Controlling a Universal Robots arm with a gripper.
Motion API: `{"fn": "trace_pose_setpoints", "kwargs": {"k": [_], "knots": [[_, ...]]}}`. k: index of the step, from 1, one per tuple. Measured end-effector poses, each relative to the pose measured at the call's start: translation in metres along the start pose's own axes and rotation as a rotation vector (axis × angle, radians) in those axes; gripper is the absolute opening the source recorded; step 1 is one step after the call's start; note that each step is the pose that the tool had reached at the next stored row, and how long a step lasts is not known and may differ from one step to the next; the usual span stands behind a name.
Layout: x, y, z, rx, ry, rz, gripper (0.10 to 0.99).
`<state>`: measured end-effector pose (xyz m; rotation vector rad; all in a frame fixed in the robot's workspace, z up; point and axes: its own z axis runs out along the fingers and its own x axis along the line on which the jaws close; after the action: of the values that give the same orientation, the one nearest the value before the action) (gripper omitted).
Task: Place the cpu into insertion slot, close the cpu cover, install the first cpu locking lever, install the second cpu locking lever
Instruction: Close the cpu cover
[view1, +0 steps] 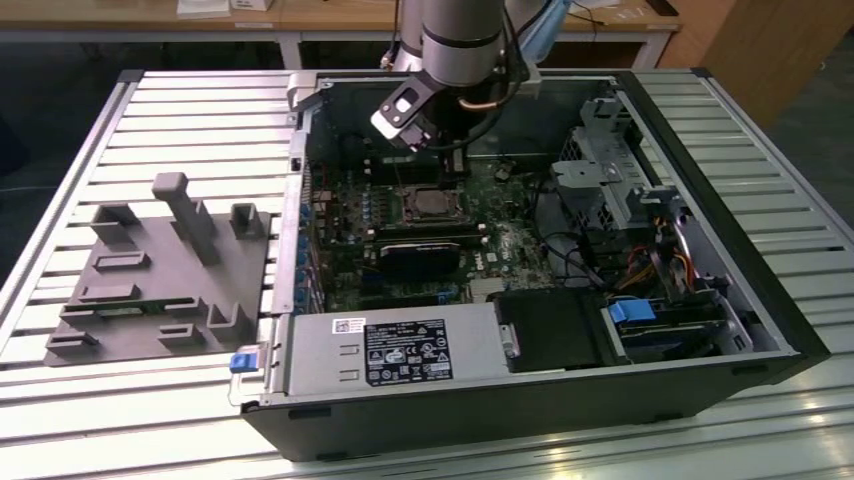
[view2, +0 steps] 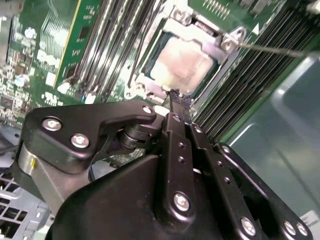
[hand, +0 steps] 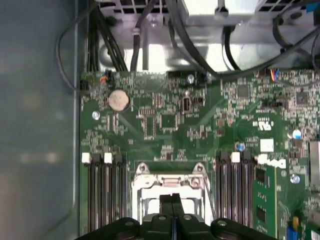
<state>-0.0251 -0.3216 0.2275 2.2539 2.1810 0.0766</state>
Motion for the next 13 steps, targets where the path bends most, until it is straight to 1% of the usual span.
{"fn": "trace_pose_setpoints", "kwargs": {"k": [2, 7, 9, 13], "knots": [[-0.0005, -0.0043, 0.0003, 0.0, 0.0001, 0.0, 0.106], [-0.0018, -0.0119, 0.0022, 0.0, 0.0001, 0.0, 0.106], [-0.0019, -0.013, 0.0024, 0.0, 0.0, 0.0, 0.106], [-0.0019, -0.013, 0.0024, 0.0, 0.0, 0.0, 0.106]]}}
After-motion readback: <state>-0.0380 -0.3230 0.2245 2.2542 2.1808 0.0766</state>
